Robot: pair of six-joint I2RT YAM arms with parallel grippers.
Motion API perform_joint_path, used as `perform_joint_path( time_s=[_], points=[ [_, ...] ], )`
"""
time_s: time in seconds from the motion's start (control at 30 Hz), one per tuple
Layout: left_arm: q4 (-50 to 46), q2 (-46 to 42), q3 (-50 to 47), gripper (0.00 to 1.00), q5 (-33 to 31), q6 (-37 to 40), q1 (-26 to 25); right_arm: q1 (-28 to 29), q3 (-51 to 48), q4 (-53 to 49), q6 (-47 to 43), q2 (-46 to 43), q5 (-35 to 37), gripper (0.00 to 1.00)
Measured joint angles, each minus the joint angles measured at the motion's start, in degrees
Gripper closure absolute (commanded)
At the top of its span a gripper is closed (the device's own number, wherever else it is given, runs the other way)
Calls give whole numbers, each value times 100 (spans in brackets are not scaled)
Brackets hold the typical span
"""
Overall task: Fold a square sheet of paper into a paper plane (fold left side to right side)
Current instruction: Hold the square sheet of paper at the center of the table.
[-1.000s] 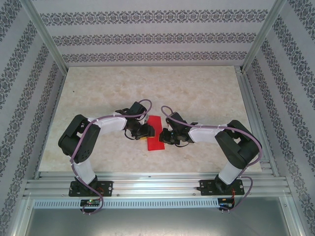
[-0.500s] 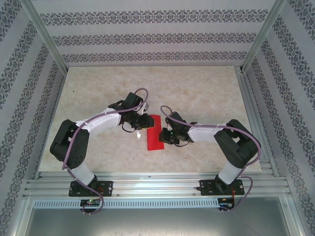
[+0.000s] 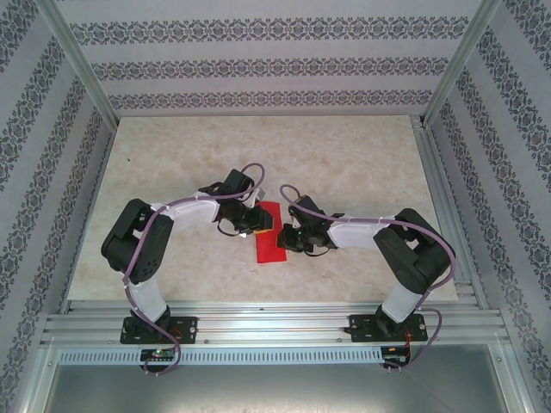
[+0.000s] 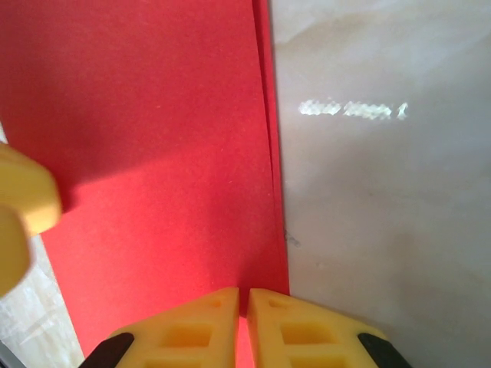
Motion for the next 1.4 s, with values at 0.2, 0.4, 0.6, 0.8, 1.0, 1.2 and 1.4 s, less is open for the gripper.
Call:
perform_joint_path(
  time_s=[0.2,0.4,0.6,0.8,1.0,1.2,1.4],
  points=[
    [-15,160,-87,74,-153,153,0,2,26,-61,-22,0,17,86],
    [-7,254,-107,74,-232,332,46,11,42,-98,-103,0,37,86],
    [52,302,-181,75,-216,437,74,11,42,-92,-151,-13,35,85],
    [291,275,-334,75,-151,457,76,11,46,-341,-304,-262,63,85],
    [466,245,-433,74,-96,457,74,142,236,-313,-341,-584,22,85],
    [503,245,-446,74,-76,455,74,376,232,52,-164,-389,-116,86],
    [505,245,-446,74,-79,457,74,424,214,-20,-81,-17,-127,86]
  ],
)
